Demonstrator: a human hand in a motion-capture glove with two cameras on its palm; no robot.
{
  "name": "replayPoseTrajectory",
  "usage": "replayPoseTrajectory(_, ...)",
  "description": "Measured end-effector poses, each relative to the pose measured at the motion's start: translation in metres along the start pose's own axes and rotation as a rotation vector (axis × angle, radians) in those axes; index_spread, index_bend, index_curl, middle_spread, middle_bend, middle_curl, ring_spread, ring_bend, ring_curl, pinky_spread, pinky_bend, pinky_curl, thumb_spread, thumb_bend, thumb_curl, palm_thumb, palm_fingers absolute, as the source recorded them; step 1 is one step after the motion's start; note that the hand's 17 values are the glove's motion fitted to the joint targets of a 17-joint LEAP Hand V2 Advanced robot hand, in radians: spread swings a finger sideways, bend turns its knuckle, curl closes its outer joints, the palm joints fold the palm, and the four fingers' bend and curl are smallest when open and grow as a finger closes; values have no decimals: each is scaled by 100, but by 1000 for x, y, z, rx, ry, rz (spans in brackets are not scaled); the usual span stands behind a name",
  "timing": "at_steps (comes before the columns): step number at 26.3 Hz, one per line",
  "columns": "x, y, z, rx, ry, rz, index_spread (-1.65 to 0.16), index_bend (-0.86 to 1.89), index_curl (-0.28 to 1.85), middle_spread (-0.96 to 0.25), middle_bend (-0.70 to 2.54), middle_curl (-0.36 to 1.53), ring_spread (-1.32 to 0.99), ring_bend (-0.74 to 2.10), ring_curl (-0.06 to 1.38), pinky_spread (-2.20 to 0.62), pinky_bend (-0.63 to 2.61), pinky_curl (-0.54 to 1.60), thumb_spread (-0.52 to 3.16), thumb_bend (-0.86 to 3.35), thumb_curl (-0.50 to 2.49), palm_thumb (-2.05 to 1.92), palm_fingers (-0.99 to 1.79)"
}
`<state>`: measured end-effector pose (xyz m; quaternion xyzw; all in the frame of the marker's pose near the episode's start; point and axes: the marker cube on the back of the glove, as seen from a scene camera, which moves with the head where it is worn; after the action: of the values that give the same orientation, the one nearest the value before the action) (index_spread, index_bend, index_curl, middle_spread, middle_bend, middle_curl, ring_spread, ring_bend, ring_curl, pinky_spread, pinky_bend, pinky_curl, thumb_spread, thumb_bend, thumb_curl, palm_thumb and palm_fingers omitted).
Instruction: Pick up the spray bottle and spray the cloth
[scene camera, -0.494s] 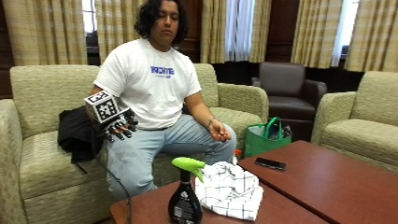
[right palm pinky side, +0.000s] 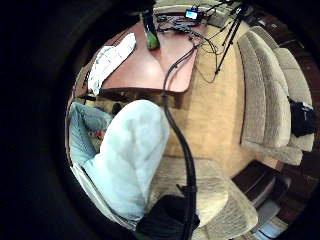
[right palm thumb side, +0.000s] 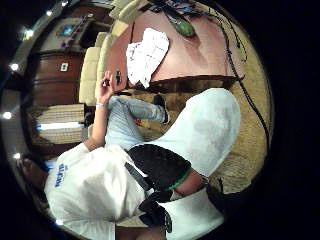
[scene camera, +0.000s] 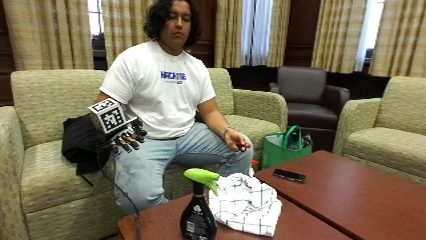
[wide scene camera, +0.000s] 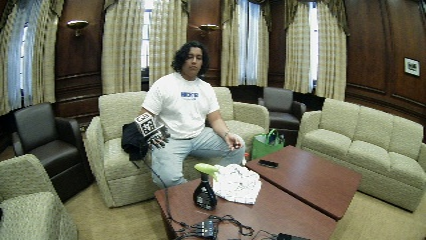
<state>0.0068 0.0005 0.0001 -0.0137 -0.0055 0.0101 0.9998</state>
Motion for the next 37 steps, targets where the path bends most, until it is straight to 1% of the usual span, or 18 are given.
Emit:
replayPoseTrajectory(7,9,-12,5,-14,-16,-5,-43,15,18,-17,24,21,-10,26,15,20,37,22,83,-2,21,27,21)
replayPoseTrajectory(14,24,-50,7,-42,-34,-7,-44,15,20,-17,24,24,-10,26,18,21,36,25,86,-2,24,28,19)
replayPoseTrajectory(25,42,-127,21,-5,-318,13,-44,14,22,-17,23,28,-11,28,21,21,34,27,88,-1,28,33,19)
replayPoseTrajectory(29,45,-158,24,28,-390,22,-43,6,19,-17,26,30,-10,33,23,22,37,29,87,-2,29,35,15)
replayPoseTrajectory(34,47,-185,30,50,-527,64,-44,7,17,-17,28,31,-10,36,25,22,39,31,86,-3,30,36,13)
replayPoseTrajectory(37,46,-210,32,66,-594,93,-44,7,16,-16,29,32,-10,38,26,22,40,31,86,-2,31,38,11)
